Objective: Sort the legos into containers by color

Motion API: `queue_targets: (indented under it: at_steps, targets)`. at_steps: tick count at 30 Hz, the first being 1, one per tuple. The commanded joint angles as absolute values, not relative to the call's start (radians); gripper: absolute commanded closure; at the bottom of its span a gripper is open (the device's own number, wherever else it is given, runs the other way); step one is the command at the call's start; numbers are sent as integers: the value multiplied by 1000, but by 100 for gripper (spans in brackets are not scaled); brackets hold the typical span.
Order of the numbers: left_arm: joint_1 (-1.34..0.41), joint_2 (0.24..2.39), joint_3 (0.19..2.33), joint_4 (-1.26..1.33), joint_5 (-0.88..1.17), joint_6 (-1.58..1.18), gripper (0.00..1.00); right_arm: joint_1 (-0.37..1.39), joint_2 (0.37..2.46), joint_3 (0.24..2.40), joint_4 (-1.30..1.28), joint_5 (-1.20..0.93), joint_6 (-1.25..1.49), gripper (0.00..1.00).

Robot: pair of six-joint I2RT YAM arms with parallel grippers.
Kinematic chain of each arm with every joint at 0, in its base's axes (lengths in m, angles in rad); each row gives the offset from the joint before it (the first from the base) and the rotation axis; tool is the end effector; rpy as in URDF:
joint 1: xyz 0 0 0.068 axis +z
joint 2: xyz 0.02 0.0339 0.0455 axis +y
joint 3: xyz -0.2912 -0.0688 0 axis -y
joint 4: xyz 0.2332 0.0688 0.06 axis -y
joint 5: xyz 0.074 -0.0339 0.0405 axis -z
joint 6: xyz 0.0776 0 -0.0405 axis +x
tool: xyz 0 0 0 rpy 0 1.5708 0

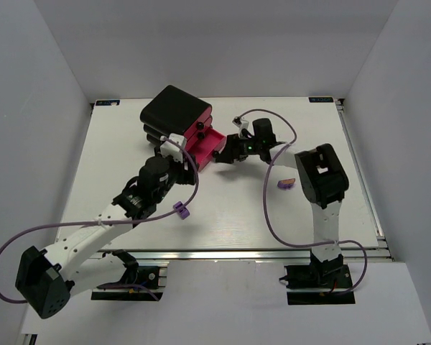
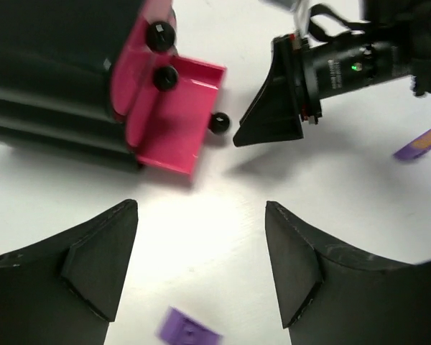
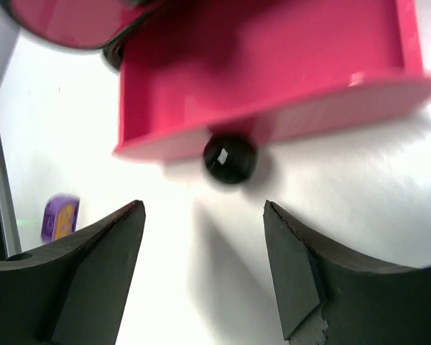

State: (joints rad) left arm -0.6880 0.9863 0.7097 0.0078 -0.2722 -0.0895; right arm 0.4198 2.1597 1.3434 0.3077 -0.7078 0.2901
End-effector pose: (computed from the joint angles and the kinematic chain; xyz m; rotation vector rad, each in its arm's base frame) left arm 0.2013 -0.1385 0.3109 0.3570 1.8047 -0.2964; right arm 0.4372 0.2504 0.1621 -0.5919 2.0695 1.1581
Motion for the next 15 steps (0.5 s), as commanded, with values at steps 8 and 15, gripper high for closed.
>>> queue_targets:
  at_steps: [8, 15]
  targets:
    - [-681, 1146, 848, -427, -322, -800, 14, 384, 1703, 1112, 98, -470, -76, 18]
    - [-681, 1388, 960, -722, -412, -1121, 6, 312, 1542, 1090, -56, -405, -57, 24]
